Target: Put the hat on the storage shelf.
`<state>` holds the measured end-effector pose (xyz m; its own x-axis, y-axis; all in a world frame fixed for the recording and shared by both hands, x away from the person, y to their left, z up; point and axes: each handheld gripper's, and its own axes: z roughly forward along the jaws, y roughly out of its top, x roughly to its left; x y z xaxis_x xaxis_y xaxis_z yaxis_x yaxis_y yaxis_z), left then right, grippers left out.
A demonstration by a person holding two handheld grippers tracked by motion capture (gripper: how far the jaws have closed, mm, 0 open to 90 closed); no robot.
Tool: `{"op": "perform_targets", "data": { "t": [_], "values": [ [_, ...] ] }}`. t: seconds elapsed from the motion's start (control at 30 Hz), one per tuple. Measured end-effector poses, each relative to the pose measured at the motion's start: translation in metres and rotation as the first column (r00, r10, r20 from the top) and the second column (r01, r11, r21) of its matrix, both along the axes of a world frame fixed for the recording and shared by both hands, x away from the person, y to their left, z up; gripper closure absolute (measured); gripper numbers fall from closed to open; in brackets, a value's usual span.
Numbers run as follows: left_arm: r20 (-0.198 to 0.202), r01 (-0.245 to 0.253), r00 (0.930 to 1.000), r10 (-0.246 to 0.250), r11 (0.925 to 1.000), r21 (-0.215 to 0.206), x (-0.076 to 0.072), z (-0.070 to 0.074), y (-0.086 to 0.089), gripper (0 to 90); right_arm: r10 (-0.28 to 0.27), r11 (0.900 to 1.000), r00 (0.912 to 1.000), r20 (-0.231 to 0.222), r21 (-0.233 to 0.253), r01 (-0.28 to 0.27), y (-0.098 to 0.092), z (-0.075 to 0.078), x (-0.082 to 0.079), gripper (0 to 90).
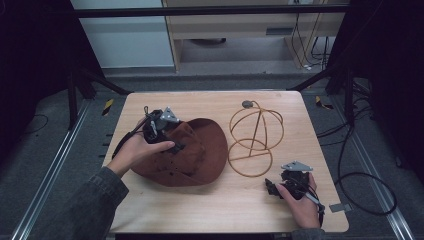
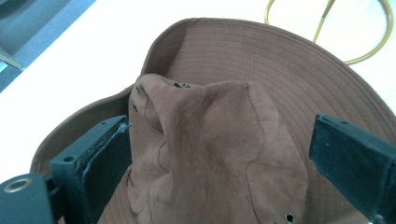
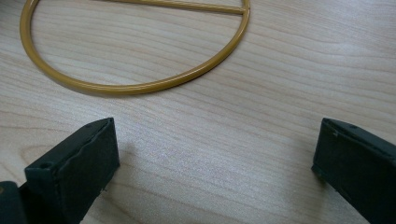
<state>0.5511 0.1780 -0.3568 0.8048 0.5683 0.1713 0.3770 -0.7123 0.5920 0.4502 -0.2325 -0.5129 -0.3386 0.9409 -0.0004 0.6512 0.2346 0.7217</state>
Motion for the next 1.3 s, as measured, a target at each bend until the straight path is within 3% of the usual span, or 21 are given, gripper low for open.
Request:
{"op": "perform_targets", "data": {
  "t": [0.23,0.6,1.07,1.3],
  "values": [
    [-0.028,-0.025,0.9993,0.026,0.9995,0.021,0.016,-0.016,0.000,10.1,0.001,1.000,1.0000,0.000,0.003,-0.001,0.000,0.000,0.000,0.4],
    [-0.069,-0.051,0.9962,0.053,0.9983,0.027,0.028,-0.020,0.004,23.2,0.001,1.000,1.0000,0.000,0.002,-0.001,0.000,0.000,0.000,0.4],
    [-0.123,-0.032,0.9915,0.042,0.9962,0.081,0.040,-0.029,-0.004,33.1,0.002,1.000,1.0000,-0.001,0.003,-0.002,0.000,0.000,0.000,0.4],
    [-0.155,-0.034,0.9868,0.047,0.9961,0.082,0.045,-0.034,-0.005,40.1,0.003,1.000,1.0000,0.001,0.002,-0.003,0.000,0.000,0.000,0.4]
  ]
}}
